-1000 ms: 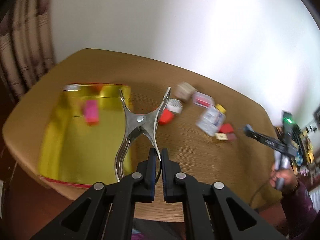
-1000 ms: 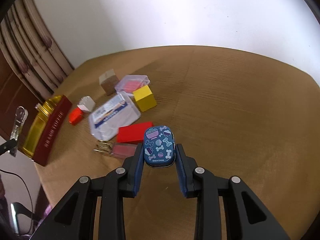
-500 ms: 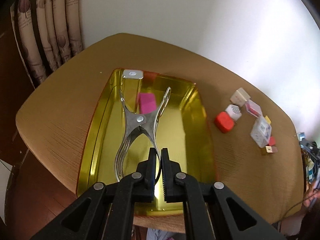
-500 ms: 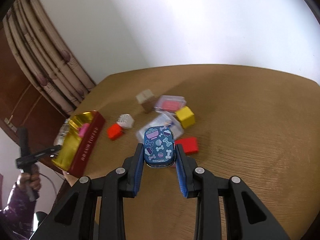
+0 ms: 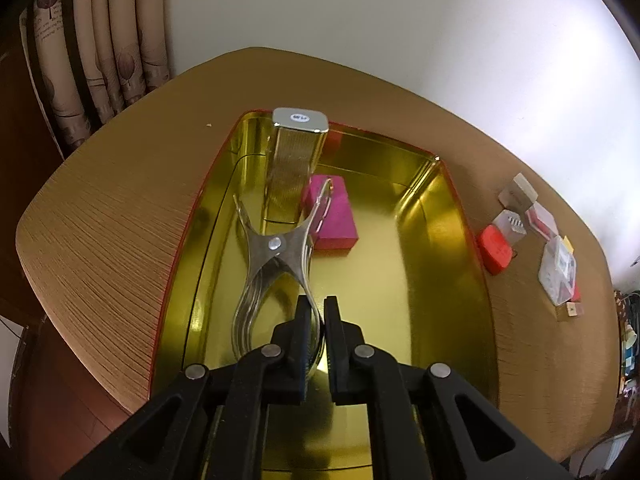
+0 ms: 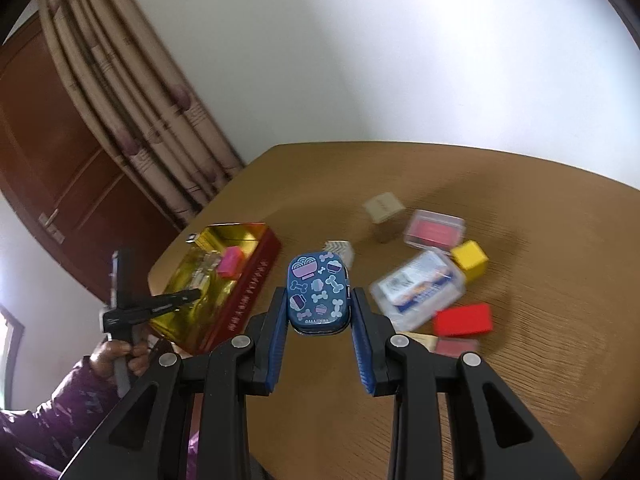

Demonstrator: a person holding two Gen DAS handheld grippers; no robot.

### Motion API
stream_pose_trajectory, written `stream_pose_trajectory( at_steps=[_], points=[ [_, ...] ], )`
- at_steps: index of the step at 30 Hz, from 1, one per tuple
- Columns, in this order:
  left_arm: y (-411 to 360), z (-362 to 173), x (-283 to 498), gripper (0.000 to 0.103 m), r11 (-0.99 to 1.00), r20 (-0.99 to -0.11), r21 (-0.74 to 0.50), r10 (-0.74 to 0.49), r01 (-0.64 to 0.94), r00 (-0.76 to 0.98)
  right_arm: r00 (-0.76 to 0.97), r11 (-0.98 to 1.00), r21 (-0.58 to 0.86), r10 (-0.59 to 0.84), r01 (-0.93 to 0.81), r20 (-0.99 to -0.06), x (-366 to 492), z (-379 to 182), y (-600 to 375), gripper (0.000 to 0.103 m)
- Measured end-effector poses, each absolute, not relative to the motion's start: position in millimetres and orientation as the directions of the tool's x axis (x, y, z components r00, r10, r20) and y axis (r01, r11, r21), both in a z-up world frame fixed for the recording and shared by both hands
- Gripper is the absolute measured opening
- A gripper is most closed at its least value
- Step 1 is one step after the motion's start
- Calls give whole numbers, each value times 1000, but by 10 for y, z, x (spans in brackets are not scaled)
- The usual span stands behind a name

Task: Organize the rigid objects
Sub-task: 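Release the clipper in the tin while the right gripper drops the blue tin in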

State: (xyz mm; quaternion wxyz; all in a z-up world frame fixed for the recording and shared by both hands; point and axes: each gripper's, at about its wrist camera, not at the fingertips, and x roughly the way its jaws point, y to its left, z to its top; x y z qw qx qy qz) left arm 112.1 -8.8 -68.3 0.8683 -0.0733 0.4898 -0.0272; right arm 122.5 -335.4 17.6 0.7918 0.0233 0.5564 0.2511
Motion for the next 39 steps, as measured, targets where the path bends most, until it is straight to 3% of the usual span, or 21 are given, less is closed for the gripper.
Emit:
stream_pose_trajectory(
  at_steps=[9,18,21,28,39],
  points=[
    [-89,-645,1094,10,988,-832,-150,-99,-48,546,170,806,378,495,-455,-852,1266,20,-2598,29],
    [-70,-164,664,25,976,-739,-206,-105,-74,666,51,743,418,516,-522,-855,1550,-575,-1634,29],
    [-29,-95,460,37,969,-704,-215,-68,-120,707,19,743,417,499,-523,-866,1654,-839,-1412,29],
    [64,-68,366,37,963,-652,-194,16,-187,758,-19,782,370,417,-501,-909,1831,-1414,-1090,29],
    [146,-131,453,37,962,-677,-209,-13,-176,735,-20,800,272,310,-536,-951,1952,-1839,-818,31]
  ],
)
